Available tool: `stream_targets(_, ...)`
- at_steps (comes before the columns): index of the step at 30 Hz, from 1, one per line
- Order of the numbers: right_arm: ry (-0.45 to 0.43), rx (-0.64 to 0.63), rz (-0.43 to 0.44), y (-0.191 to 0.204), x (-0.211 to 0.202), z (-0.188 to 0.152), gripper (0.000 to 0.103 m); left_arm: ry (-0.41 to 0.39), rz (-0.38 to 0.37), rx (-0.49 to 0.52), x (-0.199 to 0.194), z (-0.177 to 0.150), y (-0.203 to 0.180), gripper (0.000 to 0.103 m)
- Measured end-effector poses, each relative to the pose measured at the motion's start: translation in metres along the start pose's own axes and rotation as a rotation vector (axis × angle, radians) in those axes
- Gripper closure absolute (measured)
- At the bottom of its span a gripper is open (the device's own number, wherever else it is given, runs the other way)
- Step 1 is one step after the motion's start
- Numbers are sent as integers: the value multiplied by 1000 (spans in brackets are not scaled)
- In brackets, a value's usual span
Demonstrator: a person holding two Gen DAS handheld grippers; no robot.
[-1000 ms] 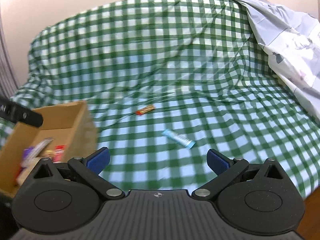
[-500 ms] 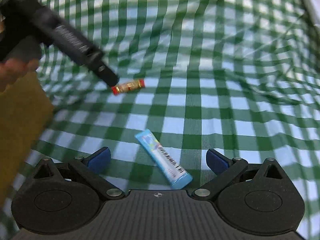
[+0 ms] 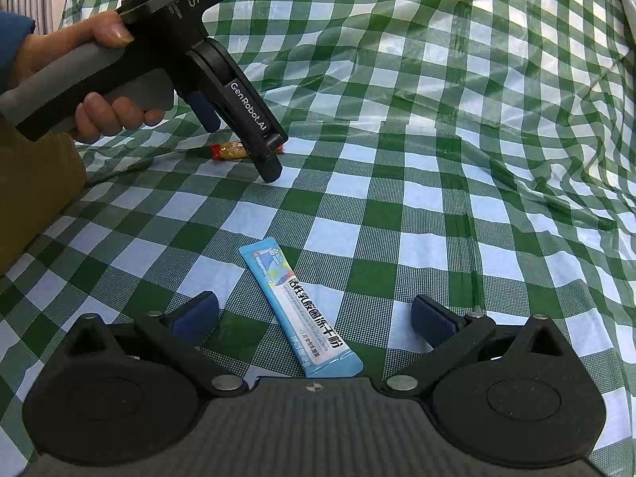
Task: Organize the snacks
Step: 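Grasp the small orange-wrapped snack with left tool while right tool grasps blue-white stick, then carry both snacks over the box and open both tools to drop them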
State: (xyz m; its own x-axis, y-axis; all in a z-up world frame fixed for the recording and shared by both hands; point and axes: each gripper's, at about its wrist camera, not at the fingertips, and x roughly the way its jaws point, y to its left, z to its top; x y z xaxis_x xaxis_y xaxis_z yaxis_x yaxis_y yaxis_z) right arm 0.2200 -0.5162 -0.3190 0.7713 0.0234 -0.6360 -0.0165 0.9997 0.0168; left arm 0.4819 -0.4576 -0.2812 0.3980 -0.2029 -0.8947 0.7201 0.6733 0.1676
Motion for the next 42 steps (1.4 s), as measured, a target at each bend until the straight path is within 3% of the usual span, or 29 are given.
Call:
stream_targets(9,-6,-7,-4,-1,2,1,0,32,-37,-67,0,-2,6,4)
stream_targets(10,-6,-13,-6,-1,2,1,0,36,-65,-77,-3,-1,7,19)
stream_targets(11,-6,-19,-10,0,2,1,2,35,-94,-94,-9,-1,9,51)
stream_targets(12,-15,-27,-12,1,0,2,20,27,-83,-104,-15,1,11,76)
stream_targets(13,-26,-34,-5,4,-4,4,37,42,-87,-110,-20,3,11,84)
stream_targets(14,-17,-37,0,6,-7,6,79,47,-103,-132,-24,2,13,84)
stream_targets(15,3,-36,-14,9,-8,9,87,40,-107,-146,-29,0,13,84)
stream_targets(20,42,79,-50,7,-23,15,89,-25,-86,-159,-77,-11,3,84)
stream_targets(28,-49,221,-93,31,-112,29,89,-121,-65,-161,-185,-57,-19,84)
stream_targets(35,-108,267,-68,85,-198,30,89,-205,-65,-199,-290,-141,-28,84)
stream_targets(42,-88,259,33,151,-272,15,89,-226,4,-255,-375,-261,-28,84)
